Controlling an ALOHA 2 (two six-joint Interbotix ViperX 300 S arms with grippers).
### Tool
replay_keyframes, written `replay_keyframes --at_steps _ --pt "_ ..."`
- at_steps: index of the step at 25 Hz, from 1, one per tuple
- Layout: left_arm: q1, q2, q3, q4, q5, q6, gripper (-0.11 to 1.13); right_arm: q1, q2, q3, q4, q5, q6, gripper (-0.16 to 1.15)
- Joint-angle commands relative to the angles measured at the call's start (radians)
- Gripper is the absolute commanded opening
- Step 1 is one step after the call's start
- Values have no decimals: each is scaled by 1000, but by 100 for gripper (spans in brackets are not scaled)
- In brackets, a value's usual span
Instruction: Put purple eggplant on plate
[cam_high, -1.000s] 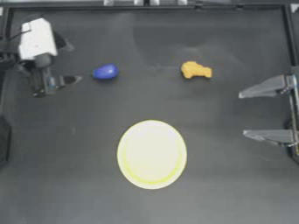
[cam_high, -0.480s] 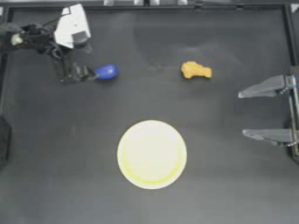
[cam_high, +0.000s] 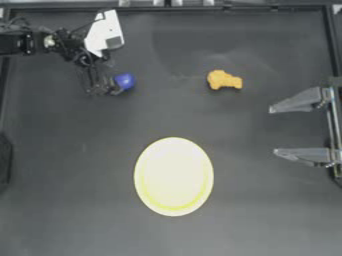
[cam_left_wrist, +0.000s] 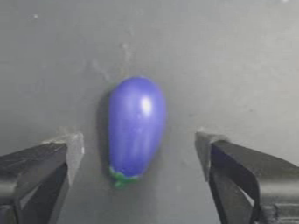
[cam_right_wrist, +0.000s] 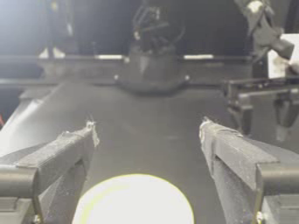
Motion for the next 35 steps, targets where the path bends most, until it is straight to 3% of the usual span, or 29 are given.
replay_keyframes --at_steps 1,26,29,35 --pt "0 -5 -37 -2 -5 132 103 -2 8 -17 3 -9 0 100" --pt "-11 123 -97 3 -5 161 101 -2 25 -18 3 -9 2 100" --pt "-11 127 -101 5 -2 160 86 -2 25 -17 3 -9 2 100" --pt "-11 126 -101 15 32 156 22 -2 25 -15 3 -9 2 100"
